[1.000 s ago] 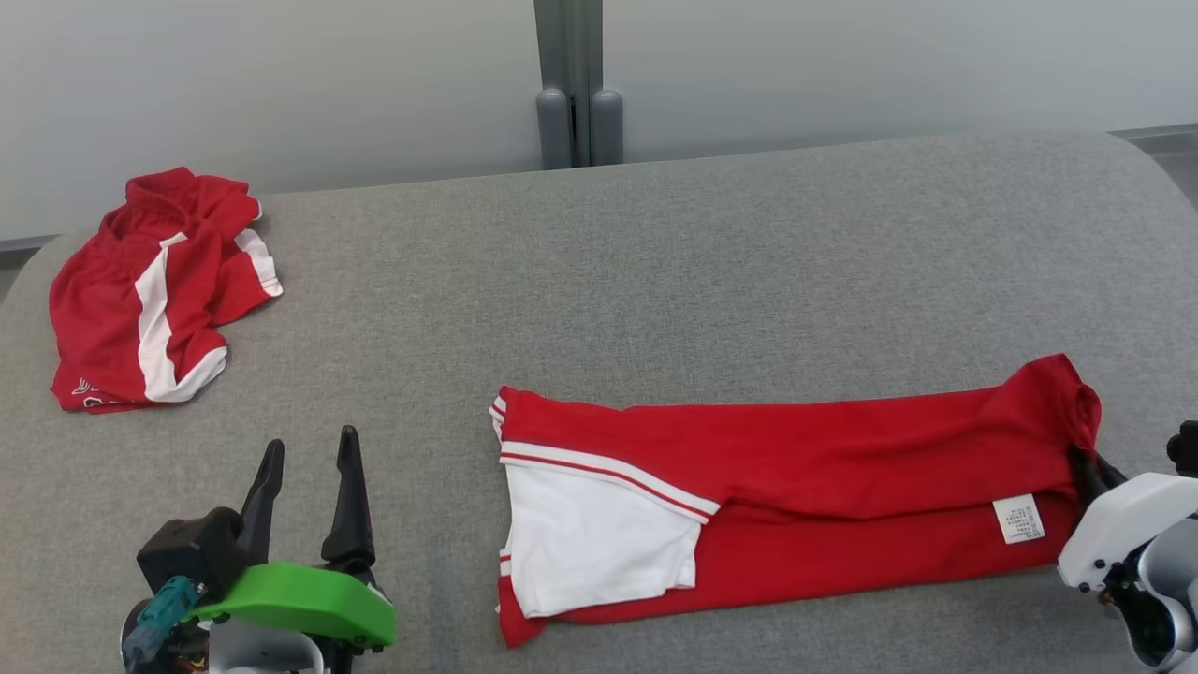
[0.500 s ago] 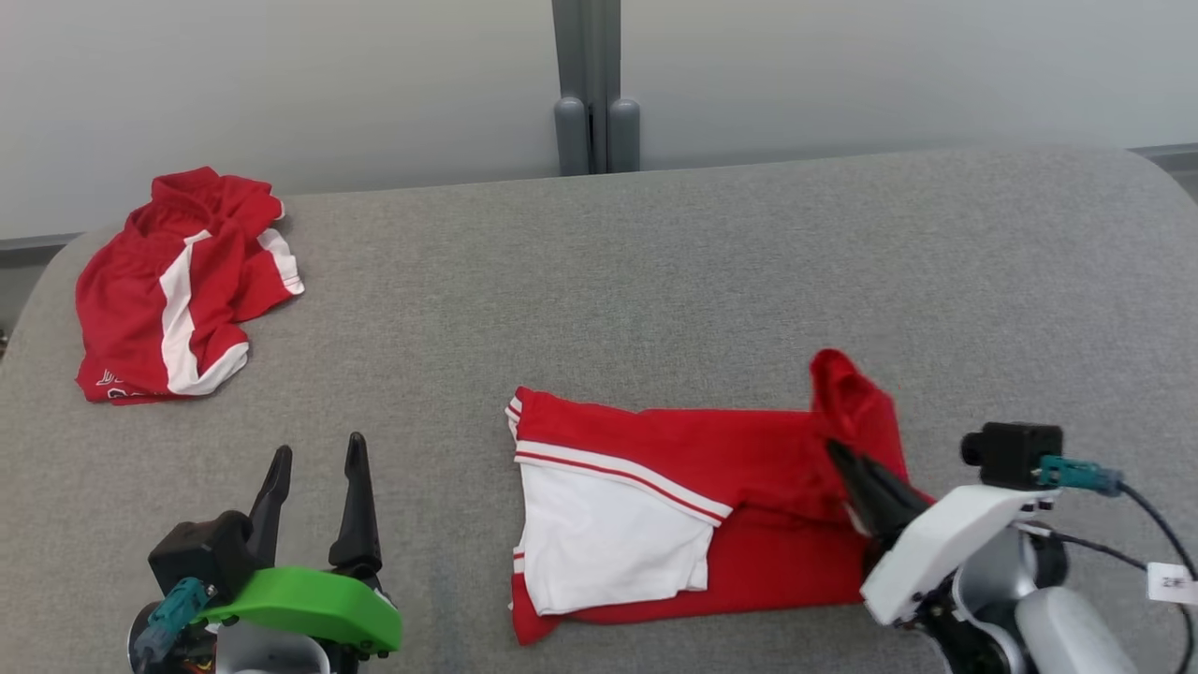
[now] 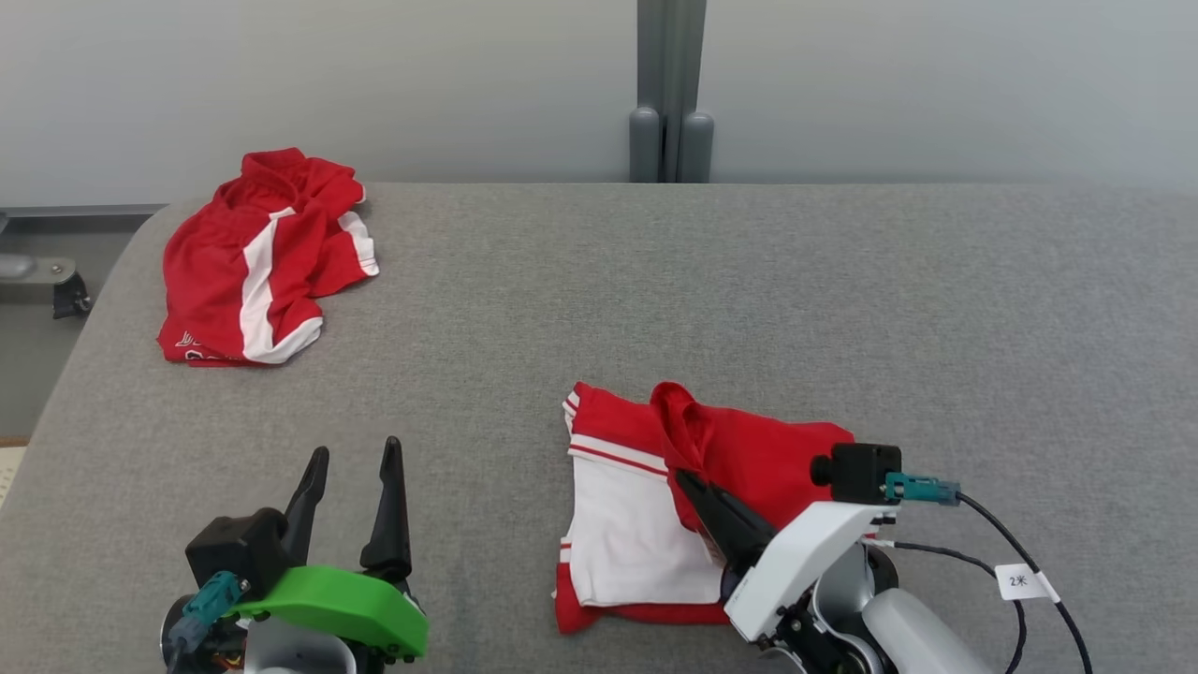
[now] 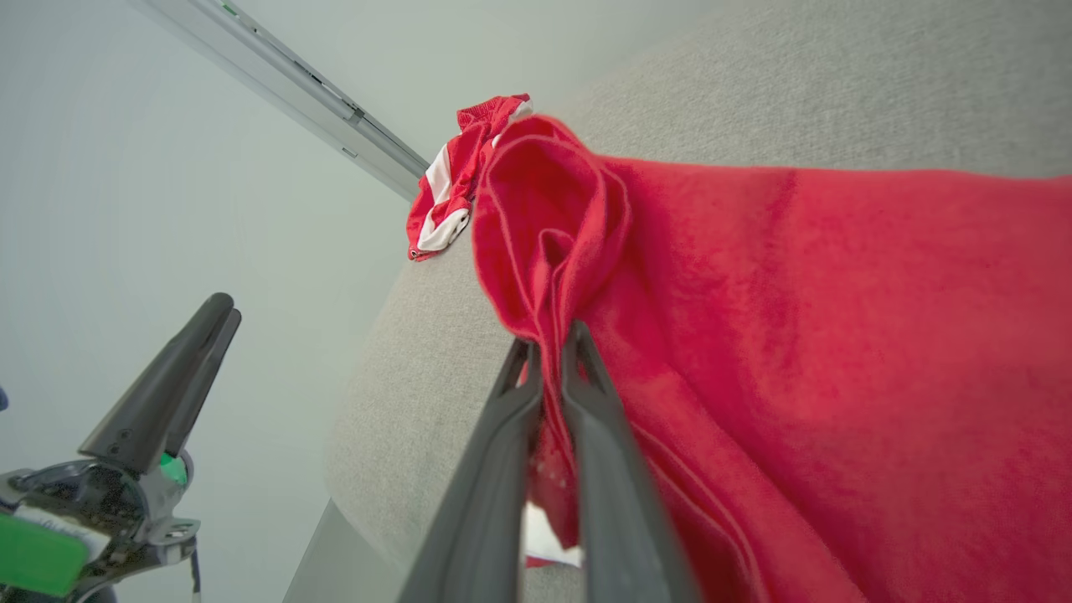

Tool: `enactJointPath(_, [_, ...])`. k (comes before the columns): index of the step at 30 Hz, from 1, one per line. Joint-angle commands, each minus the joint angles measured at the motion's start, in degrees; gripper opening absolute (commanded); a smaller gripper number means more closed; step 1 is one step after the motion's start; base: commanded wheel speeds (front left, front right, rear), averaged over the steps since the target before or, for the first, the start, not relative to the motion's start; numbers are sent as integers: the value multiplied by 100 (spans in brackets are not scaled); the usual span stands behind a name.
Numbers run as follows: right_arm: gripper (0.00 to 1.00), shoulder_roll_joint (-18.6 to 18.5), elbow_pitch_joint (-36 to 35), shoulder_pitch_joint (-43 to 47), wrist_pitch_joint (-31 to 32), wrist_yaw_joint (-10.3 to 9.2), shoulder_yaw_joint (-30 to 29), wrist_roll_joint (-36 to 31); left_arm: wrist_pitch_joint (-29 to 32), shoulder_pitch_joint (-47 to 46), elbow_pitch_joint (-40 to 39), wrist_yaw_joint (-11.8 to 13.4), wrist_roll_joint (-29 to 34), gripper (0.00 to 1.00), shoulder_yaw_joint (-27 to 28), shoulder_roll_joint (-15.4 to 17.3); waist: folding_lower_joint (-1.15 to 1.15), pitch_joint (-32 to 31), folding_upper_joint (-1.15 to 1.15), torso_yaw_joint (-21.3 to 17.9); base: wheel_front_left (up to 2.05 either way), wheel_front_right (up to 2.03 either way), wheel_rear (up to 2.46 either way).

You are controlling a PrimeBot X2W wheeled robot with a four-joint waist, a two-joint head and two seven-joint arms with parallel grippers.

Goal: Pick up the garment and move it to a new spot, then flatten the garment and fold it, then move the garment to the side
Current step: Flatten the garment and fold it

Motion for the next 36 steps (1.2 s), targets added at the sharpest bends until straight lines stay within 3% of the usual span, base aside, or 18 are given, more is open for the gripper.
enactJointPath(1, [0,-16,177,-168,-145,-1,100,130,14,-73,23,-27,32,100,-5,-1,0,-24,0,160,0,0,0])
enactJointPath(11, [0,-12,1522,-1002,-822,-1,972,959,7,-120,135,-53,10,100,-123,-71,0,-47,0,448,0,0,0])
enactJointPath(12, [5,-13,1628,-1081,-876,-1,1061,1100,5,-129,144,-60,6,100,-131,-76,0,-46,0,465,0,0,0])
enactJointPath(13, [20,-10,1693,-1140,-905,-1,1142,1185,2,-137,149,-64,4,100,-137,-79,0,-42,0,476,0,0,0])
enactJointPath(14, [41,-7,1793,-1219,-939,0,1252,1306,-3,-146,157,-68,0,100,-140,-80,0,-35,0,486,0,0,0])
enactJointPath(15, [50,-9,1856,-1277,-971,-1,1334,1418,-5,-152,163,-69,-5,100,-142,-81,0,-31,0,491,0,0,0])
enactJointPath(16, [100,-12,1918,-1342,-1002,-1,1432,1551,-8,-157,171,-69,-7,100,-145,-85,0,-24,0,494,0,0,0])
enactJointPath(26, [100,-13,1944,-1834,-1640,-1,1994,2364,-58,-168,233,-64,-42,100,-188,-118,0,9,0,395,0,0,0])
enactJointPath(36, [100,-383,2259,-1983,-2029,-1,1330,770,-115,-159,286,-75,-54,100,-265,-182,0,34,0,171,0,0,0])
